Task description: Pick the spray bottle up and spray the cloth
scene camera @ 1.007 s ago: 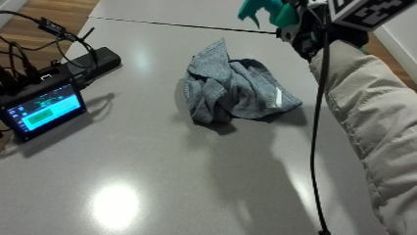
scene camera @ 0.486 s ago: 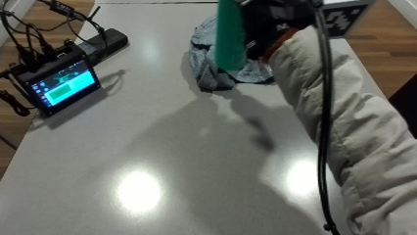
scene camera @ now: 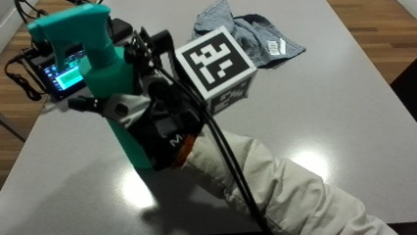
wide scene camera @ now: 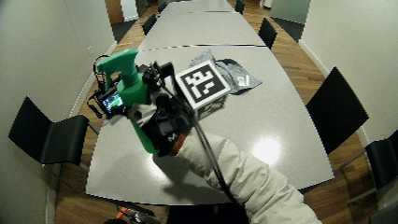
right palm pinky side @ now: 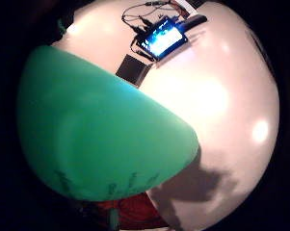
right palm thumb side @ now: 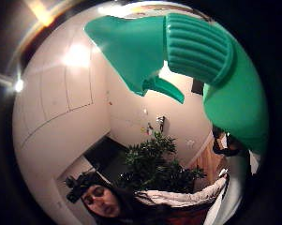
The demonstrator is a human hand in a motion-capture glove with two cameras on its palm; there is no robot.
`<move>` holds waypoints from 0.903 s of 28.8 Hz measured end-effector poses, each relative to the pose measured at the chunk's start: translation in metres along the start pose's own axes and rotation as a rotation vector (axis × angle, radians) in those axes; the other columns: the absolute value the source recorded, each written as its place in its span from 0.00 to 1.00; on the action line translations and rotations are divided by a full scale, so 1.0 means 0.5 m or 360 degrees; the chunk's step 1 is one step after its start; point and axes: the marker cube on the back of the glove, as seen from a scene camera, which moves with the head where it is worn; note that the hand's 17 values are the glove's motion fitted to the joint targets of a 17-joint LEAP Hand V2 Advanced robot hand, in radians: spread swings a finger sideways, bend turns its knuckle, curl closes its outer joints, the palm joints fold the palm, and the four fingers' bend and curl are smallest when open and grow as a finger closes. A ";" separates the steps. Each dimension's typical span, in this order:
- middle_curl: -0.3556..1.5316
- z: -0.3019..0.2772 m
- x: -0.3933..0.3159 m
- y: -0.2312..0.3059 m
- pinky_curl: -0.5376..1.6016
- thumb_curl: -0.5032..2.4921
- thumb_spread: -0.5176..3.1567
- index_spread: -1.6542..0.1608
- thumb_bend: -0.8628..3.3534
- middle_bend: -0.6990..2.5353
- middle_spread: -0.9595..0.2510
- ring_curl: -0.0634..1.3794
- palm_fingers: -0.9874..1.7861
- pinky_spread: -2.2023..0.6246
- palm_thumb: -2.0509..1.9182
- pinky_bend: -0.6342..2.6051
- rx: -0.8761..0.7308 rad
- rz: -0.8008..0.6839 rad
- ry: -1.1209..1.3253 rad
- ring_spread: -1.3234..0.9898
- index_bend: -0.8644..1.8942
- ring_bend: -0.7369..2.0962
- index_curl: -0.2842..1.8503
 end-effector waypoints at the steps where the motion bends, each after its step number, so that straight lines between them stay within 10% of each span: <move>1: 0.47 0.007 0.011 0.006 0.43 0.37 0.37 0.78 0.20 0.34 0.74 0.38 0.54 0.77 0.82 0.28 -0.0003 0.0021 0.0056 0.54 0.35 0.45 0.26; 26: 0.47 0.029 0.106 0.029 0.47 0.36 0.37 0.76 0.20 0.33 0.70 0.40 0.55 0.74 0.81 0.35 0.0105 0.0069 0.0193 0.51 0.34 0.48 0.23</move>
